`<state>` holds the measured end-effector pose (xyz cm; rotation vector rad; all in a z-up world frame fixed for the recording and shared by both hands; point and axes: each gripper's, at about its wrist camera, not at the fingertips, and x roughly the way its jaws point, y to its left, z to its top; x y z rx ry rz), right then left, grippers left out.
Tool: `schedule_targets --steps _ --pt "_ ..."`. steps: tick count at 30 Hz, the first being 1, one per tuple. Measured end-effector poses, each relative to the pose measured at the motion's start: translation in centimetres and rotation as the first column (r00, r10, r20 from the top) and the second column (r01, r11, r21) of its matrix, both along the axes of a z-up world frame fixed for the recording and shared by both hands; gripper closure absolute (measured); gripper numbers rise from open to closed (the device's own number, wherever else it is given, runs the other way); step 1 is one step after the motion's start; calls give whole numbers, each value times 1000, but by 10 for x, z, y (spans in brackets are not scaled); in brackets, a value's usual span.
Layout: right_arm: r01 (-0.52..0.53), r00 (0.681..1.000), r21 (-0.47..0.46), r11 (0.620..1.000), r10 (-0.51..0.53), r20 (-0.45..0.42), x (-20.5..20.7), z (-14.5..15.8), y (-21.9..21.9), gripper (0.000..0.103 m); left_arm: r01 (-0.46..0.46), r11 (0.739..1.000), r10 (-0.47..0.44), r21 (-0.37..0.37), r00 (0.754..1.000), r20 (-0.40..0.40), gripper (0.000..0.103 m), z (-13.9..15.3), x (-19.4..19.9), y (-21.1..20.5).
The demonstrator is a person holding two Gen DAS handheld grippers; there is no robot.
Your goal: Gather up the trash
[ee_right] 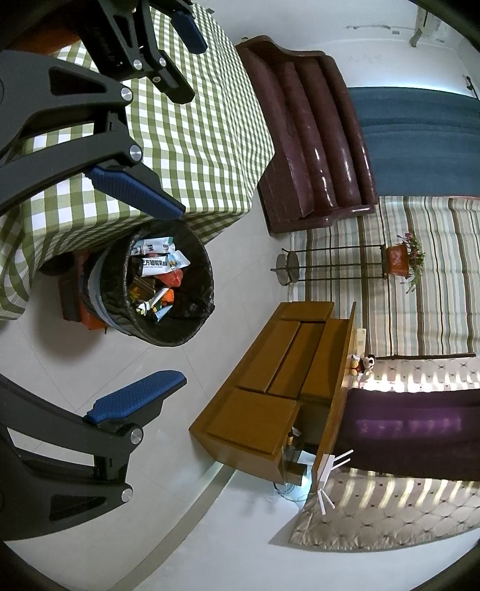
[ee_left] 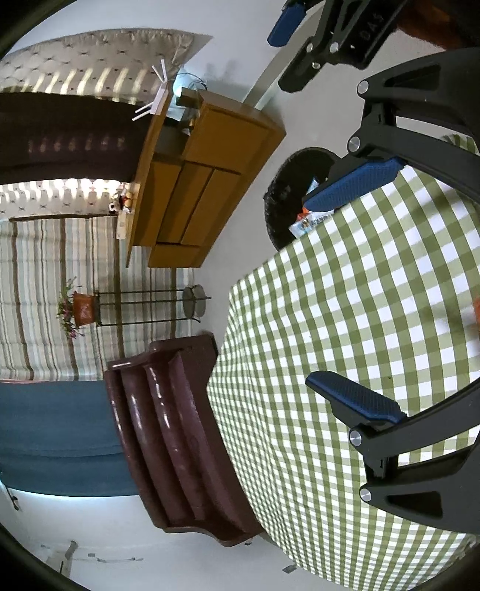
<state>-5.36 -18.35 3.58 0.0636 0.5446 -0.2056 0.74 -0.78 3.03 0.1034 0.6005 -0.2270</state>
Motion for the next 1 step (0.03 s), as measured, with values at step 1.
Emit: schedule_targets --steps 1 --pt "-1 1000 0 1000 1 -4 1 -4 2 21 -5 1000 5 3 1000 -8 18 -2 2 2"
